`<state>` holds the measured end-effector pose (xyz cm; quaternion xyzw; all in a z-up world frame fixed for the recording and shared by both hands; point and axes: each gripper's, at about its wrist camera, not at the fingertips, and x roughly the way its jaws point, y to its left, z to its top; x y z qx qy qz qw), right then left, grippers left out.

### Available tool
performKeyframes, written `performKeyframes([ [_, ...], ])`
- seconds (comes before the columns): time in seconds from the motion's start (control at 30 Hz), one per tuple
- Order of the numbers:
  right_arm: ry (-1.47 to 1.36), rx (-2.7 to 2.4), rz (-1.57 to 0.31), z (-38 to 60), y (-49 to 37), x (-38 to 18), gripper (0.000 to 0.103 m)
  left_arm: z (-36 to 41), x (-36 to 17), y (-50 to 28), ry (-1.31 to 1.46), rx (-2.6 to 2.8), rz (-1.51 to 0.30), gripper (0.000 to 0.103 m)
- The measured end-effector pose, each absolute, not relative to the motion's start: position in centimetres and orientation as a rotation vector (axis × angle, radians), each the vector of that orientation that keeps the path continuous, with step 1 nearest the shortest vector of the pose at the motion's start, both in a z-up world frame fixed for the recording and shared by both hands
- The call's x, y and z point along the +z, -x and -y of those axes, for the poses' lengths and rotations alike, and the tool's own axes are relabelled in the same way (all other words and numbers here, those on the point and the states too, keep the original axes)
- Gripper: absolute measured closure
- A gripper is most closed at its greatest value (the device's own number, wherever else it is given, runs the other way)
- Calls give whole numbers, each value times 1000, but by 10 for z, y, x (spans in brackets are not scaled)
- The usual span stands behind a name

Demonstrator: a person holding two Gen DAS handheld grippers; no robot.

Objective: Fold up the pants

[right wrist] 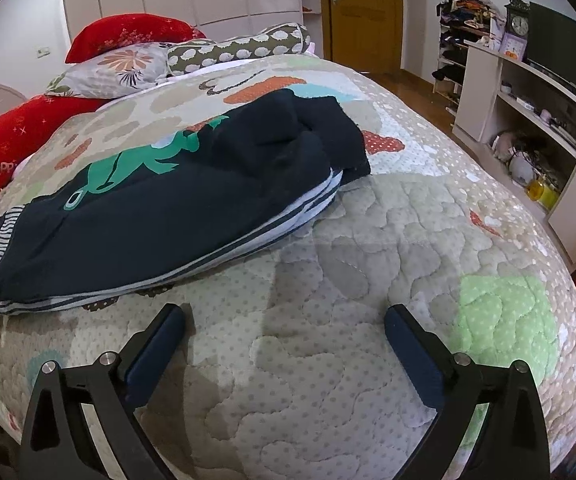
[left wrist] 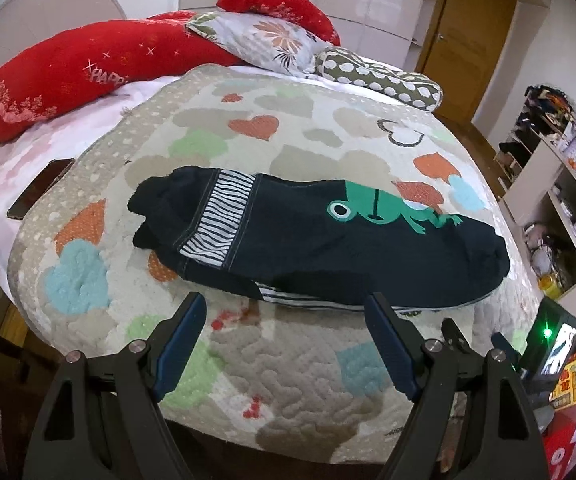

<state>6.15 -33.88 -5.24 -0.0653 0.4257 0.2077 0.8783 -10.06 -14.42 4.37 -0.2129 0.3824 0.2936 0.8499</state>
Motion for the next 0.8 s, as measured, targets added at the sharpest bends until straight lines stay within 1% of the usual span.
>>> performKeyframes([
  [0.43,153,438,-855,340,-57,-55,1,144,36,99,457,612,-831,23],
  [0.57,155,440,-845,340,-55,-56,1,143,42,94,432,582,-823,23],
  [0.7,140,487,-888,344,-60,-50,1,141,63,62,368,450,-824,22],
  [0.77,26,553,-900,360,-70,-40,2,134,68,27,388,338,-854,19],
  [0.8,-9,563,-893,365,-73,-36,2,132,68,12,396,302,-874,19],
])
